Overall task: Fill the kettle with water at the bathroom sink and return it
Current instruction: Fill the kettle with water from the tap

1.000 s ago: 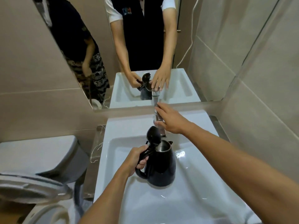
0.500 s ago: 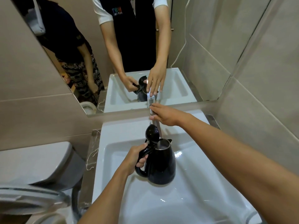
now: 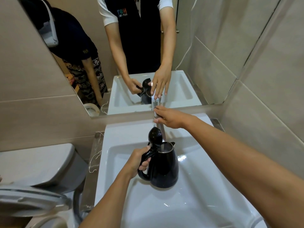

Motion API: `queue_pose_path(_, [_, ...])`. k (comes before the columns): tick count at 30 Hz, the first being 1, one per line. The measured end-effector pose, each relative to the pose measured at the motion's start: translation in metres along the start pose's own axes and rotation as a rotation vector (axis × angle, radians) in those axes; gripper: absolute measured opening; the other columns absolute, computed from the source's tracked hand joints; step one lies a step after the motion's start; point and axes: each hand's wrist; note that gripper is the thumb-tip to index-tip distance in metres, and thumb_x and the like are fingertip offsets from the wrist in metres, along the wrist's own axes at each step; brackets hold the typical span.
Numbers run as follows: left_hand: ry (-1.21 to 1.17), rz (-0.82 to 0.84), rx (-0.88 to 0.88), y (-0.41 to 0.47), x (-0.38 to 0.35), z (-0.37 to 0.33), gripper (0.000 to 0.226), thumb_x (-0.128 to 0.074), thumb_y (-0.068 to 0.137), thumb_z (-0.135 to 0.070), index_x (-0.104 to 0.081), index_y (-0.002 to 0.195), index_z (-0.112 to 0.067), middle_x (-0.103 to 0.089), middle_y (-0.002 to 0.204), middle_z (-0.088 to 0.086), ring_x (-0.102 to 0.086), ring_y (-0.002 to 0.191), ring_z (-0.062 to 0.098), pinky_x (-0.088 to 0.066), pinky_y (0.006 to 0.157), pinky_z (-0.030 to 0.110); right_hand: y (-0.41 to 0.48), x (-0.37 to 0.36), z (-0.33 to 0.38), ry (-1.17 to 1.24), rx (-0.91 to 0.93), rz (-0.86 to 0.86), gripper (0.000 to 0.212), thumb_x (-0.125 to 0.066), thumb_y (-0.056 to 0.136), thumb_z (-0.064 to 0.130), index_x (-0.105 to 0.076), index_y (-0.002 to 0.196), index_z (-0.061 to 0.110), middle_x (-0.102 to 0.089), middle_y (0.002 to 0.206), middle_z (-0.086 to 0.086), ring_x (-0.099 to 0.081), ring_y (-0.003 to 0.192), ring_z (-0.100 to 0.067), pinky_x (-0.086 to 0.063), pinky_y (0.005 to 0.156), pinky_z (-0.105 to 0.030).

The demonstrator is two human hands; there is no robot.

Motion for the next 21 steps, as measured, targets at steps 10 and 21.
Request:
queue_pose_path(10, [0.003, 0.002, 0.000, -0.0034, -0.0007, -0.0004, 0.048, -0.043, 0.103, -0.032, -0.051, 0.064, -0.005, -0.043, 0.044, -0.004, -0.028, 0.034, 0.007, -0.013, 0.042, 0.024, 0.0005, -0.0014, 0.0001, 0.009, 0.002, -0.001, 0.059, -0.043, 0.109, 0.035, -0.030, 0.157, 0.005, -0.029, 0.164, -0.012, -0.032, 0.150, -0.030, -0.030, 0.119, -0.038])
queue_pose_path(21, [-0.002, -0.020, -0.003, -0.0064, 0.0002, -0.0001, 0.045, -0.045, 0.102, -0.031, -0.053, 0.067, -0.003, -0.046, 0.046, -0.002, -0.029, 0.035, 0.007, -0.015, 0.040, 0.023, 0.0024, -0.0055, -0.0005, 0.018, 0.009, -0.025, 0.066, -0.041, 0.109, 0.035, -0.017, 0.163, 0.005, -0.014, 0.172, -0.004, -0.016, 0.159, -0.023, -0.020, 0.123, -0.032])
Point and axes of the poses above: each hand's wrist, its own y-axis towards the middle knuckle, its own x-axis out of the back of the hand, z = x × y
